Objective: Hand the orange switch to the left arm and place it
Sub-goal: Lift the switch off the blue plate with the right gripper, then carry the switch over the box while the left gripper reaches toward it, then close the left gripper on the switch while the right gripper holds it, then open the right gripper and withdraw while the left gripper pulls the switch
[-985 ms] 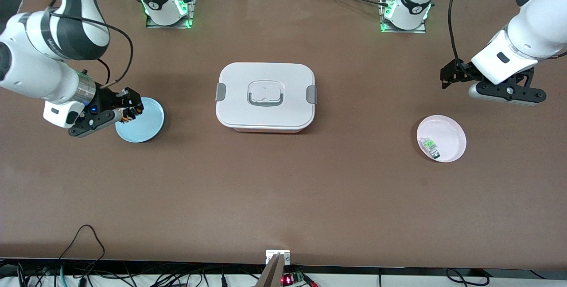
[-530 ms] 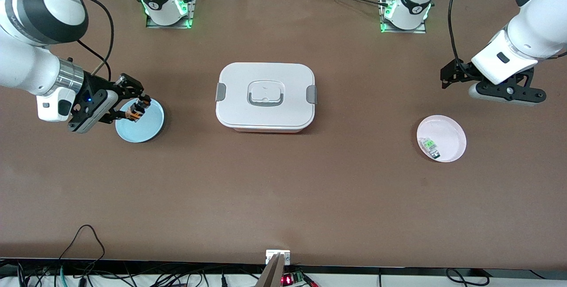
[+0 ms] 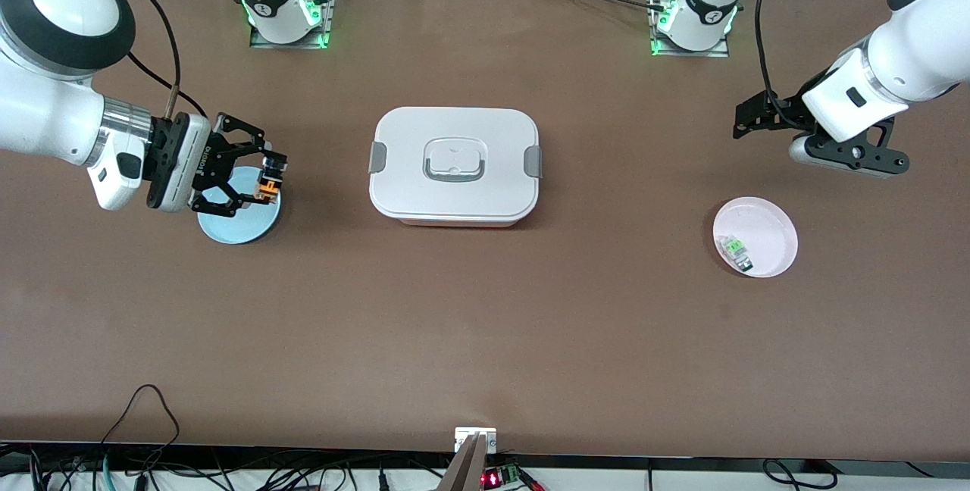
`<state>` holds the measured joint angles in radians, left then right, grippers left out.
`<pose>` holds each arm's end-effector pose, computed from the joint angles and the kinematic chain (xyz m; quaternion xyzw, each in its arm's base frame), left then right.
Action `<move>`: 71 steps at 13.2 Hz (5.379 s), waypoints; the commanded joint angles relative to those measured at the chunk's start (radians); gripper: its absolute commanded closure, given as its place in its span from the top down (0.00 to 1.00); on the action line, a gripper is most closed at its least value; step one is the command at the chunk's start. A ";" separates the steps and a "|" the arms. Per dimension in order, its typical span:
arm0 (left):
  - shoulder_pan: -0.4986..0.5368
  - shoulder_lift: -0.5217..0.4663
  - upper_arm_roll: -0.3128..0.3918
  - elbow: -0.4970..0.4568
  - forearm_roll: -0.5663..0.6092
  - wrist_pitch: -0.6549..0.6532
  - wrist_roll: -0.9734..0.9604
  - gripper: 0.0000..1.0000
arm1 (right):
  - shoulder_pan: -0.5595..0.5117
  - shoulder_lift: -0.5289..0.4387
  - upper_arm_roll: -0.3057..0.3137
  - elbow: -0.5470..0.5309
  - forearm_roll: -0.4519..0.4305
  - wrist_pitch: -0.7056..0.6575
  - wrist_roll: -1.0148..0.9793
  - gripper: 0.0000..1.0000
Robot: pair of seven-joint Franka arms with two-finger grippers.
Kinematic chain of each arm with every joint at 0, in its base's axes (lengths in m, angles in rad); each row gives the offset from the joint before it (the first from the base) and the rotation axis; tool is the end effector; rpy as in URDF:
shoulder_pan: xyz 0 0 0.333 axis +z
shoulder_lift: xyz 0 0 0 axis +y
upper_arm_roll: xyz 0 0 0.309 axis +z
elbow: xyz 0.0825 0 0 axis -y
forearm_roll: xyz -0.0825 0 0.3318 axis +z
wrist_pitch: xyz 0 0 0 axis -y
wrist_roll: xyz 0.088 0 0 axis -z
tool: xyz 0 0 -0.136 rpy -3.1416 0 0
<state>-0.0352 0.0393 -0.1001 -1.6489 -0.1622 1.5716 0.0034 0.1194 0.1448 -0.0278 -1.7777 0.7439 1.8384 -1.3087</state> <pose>0.4980 -0.0891 0.5382 0.9928 -0.0642 -0.0633 0.0788 0.5431 0.1240 0.4736 -0.7837 -0.5156 -0.1648 0.3047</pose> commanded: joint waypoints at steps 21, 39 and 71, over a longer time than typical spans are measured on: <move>-0.087 0.363 0.000 0.003 -1.206 0.065 0.015 1.00 | 0.117 0.140 0.356 -0.014 0.790 0.458 -0.601 0.37; -0.183 0.356 -0.072 -0.046 -1.340 0.281 0.102 0.80 | 0.177 0.194 0.394 0.044 0.841 0.562 -0.570 0.37; -0.190 0.358 -0.066 -0.022 -1.206 0.275 0.158 0.00 | 0.002 0.121 0.384 -0.020 0.311 0.461 0.220 1.00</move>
<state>-0.2275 0.4125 -0.1650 -1.6739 -1.4153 1.8460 0.1561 0.1457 0.2951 0.3499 -1.7766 1.1500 2.3083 -1.2424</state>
